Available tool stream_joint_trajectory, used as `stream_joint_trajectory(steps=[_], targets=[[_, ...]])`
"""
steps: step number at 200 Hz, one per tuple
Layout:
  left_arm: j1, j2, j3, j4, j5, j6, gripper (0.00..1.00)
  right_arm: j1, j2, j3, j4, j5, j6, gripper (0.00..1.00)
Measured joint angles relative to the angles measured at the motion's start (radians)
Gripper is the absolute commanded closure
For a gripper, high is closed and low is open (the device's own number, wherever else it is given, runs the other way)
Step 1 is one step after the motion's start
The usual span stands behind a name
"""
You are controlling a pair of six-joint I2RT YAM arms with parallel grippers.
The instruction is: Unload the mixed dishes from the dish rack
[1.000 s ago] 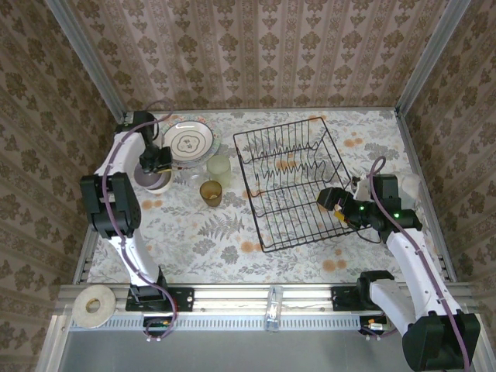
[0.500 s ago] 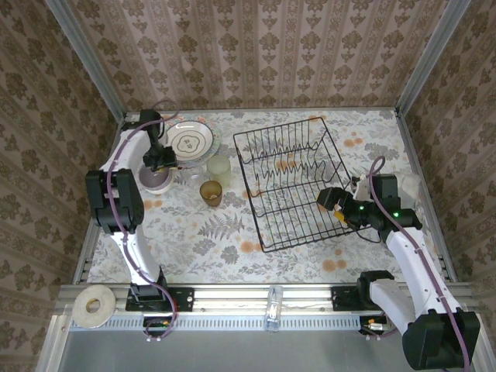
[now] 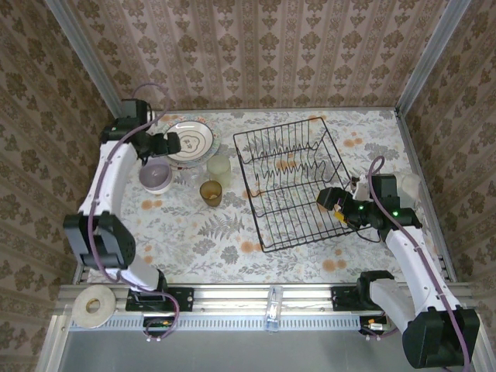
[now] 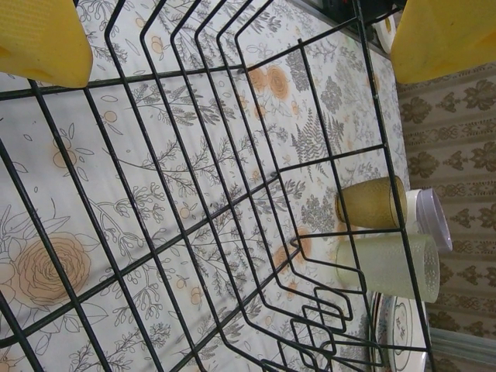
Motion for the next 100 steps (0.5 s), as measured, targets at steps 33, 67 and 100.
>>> stream_joint_trajectory(steps=[33,67,100], targets=[[-0.007,-0.171,-0.130,0.058,0.089,-0.056,0.00,0.000,0.012,0.000,0.000,0.014,0.000,0.00],[-0.107,-0.334,-0.237,0.086,0.124,-0.126,0.00,0.000,0.013,0.003,-0.003,0.054,0.000,0.00],[-0.356,-0.450,-0.287,0.116,0.066,-0.185,0.01,0.000,0.031,0.040,-0.008,0.121,-0.006,0.00]])
